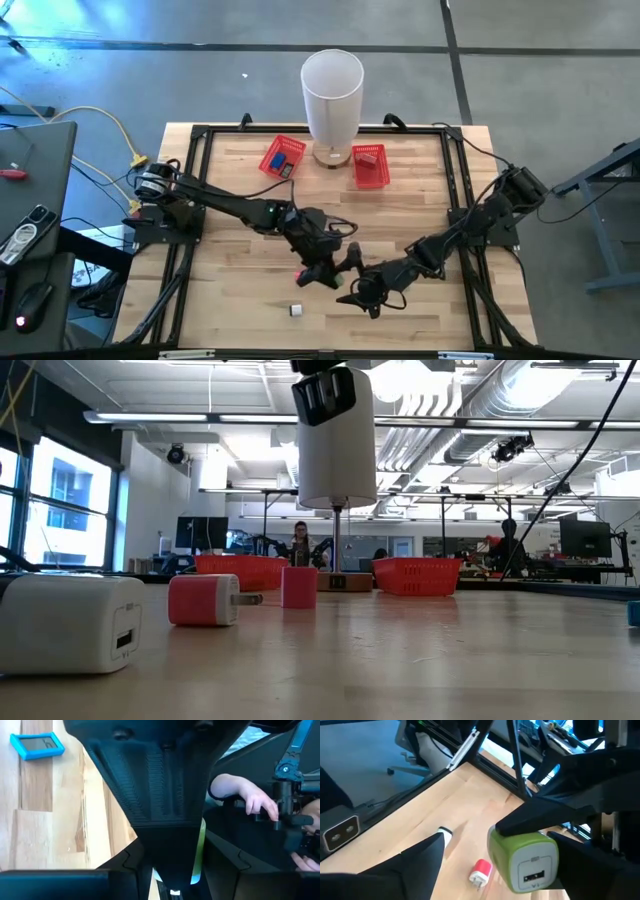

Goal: Sort adapters and digital timers
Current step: Put the green charger adapter into the right red bin

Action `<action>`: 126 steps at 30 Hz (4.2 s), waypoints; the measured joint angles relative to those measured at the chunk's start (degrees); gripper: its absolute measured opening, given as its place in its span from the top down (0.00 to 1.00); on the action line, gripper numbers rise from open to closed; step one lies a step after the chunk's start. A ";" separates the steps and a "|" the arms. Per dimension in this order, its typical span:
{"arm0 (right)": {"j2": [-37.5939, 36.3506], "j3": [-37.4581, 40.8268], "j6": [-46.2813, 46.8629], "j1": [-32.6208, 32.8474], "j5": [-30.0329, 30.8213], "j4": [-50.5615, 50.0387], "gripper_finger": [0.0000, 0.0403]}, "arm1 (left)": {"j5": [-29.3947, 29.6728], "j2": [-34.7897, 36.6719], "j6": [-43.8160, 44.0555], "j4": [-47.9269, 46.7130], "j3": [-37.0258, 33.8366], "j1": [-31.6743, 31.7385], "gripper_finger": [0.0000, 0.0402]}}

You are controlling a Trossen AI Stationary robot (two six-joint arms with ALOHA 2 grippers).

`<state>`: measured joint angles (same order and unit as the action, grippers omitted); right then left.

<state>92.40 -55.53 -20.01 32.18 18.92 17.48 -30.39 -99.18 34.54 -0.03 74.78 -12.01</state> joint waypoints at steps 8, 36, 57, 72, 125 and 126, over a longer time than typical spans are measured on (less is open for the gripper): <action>-0.04 0.00 -0.85 -0.52 -1.27 -0.02 0.38 | -0.53 0.02 -0.02 -0.11 0.00 0.00 0.67; -0.13 0.00 0.29 -0.72 -1.75 -2.73 0.70 | -0.42 0.00 -0.31 -0.43 0.00 0.00 0.51; -3.02 0.11 42.99 2.47 18.45 -34.51 0.70 | 21.14 1.40 -4.38 -10.55 0.13 4.42 0.41; -8.57 -0.02 66.66 -0.96 28.63 -53.43 0.71 | 58.17 2.23 7.16 -43.60 0.05 -5.36 0.41; 5.55 0.04 46.71 -53.67 3.48 -43.32 0.65 | 68.24 3.23 23.37 -60.46 0.02 -21.23 0.41; 5.55 0.04 46.63 -53.87 3.41 -43.33 0.62 | 68.24 3.23 23.37 -60.46 0.02 -21.60 0.41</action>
<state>97.95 -55.48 26.62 -21.68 22.33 -25.85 37.85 -95.94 57.91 -60.49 74.81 -33.61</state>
